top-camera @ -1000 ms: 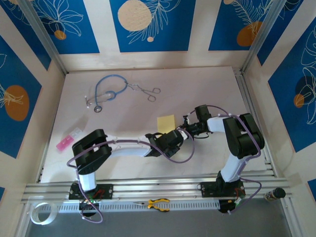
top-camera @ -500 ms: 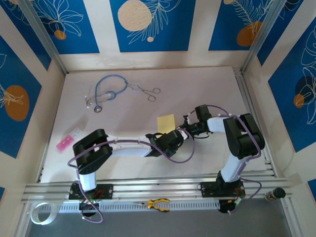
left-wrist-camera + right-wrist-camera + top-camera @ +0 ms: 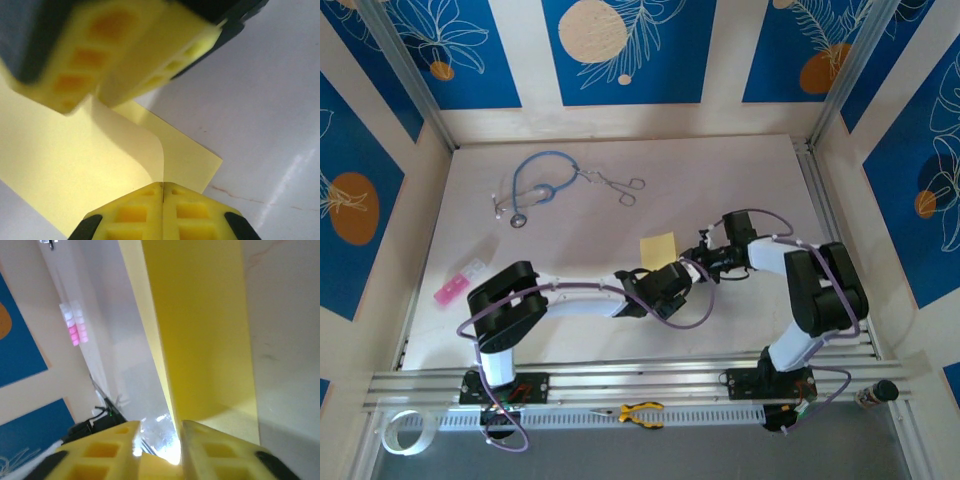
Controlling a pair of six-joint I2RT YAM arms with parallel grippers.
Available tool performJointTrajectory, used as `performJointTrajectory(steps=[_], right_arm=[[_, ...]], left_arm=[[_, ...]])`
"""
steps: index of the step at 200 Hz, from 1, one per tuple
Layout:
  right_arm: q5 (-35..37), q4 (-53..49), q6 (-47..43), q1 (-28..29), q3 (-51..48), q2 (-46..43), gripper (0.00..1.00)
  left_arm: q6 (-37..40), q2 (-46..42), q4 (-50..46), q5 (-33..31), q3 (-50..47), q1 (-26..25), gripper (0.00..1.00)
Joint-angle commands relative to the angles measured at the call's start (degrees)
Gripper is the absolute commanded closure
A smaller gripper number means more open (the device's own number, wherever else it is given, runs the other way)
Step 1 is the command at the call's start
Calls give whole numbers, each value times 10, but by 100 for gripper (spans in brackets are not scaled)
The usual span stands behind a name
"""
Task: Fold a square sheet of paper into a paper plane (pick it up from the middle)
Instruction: Fold the triangle a second time at the center of the table.
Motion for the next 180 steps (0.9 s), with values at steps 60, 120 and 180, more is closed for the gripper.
performJointTrajectory(steps=[60,120,180], right_arm=[[100,-72,13,-41,-59,-134,65],[75,-62,20,-26,-91,-174,81],[113,-43,33,63,-90,-117,100]], left_arm=[[-110,-41,80,233,-35,79,100],[-161,-33,104,276,-53,113,100],[-186,-26,118,289,-64,120,100]])
